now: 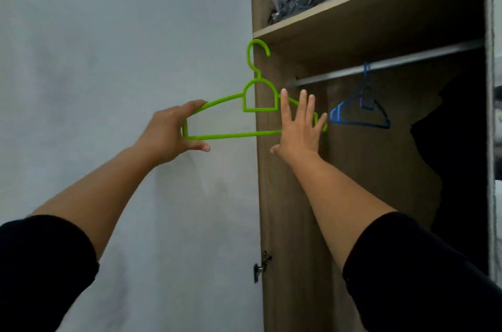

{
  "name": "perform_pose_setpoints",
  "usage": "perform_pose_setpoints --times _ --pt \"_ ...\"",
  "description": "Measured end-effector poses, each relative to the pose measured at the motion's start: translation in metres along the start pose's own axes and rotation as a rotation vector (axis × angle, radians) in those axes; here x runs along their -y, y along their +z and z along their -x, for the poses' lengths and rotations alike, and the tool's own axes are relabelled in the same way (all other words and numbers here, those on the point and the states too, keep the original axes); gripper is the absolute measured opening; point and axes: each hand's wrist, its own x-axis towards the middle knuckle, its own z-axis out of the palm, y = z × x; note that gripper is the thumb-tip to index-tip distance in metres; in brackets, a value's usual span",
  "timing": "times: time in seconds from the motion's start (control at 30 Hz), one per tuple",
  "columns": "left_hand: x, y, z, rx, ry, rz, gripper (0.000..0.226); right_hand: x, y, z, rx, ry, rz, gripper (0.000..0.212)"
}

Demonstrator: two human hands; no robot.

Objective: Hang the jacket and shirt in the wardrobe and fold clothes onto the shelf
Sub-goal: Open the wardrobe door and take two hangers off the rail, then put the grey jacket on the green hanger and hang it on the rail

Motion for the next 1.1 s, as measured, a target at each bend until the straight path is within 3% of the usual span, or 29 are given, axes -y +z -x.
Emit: perform_pose_setpoints --times 0.2,0.33,0.43,0.53,0.67,0.73,0.93,1.1 --pt "0.027 -0.067 0.081 0.04 -0.039 -0.034 0.091 0.049 -0.015 0.044 -0.042 -0.171 -0.059 0.125" --pt "0.036 -0.108 0.129 0.044 -0.122 -0.437 0.087 0.081 -0.03 0.072 0.028 -0.305 -0.199 0.122" --pt "0.03 -0.131 0.158 0.098 -0.138 -0.715 0.104 0.108 -0.038 0.099 0.042 -0.394 -0.294 0.122" --pt "0.018 -0.144 0.182 0.181 -0.186 -0.708 0.113 0.134 -0.049 0.128 0.047 -0.508 -0.373 0.126" --pt "-0.003 -0.179 0.226 0.166 -0.352 -0.686 0.107 0.159 -0.071 0.154 0.131 -0.675 -0.558 0.134" --pt "-0.014 -0.2 0.251 0.154 -0.426 -0.73 0.102 0.17 -0.084 0.166 0.216 -0.764 -0.685 0.124" --pt "-0.055 -0.238 0.315 0.184 -0.575 -0.872 0.098 0.208 -0.123 0.201 0.31 -0.853 -1.093 0.059" --pt "-0.096 -0.254 0.371 0.214 -0.695 -0.974 0.103 0.216 -0.161 0.244 0.427 -0.925 -1.307 0.051"
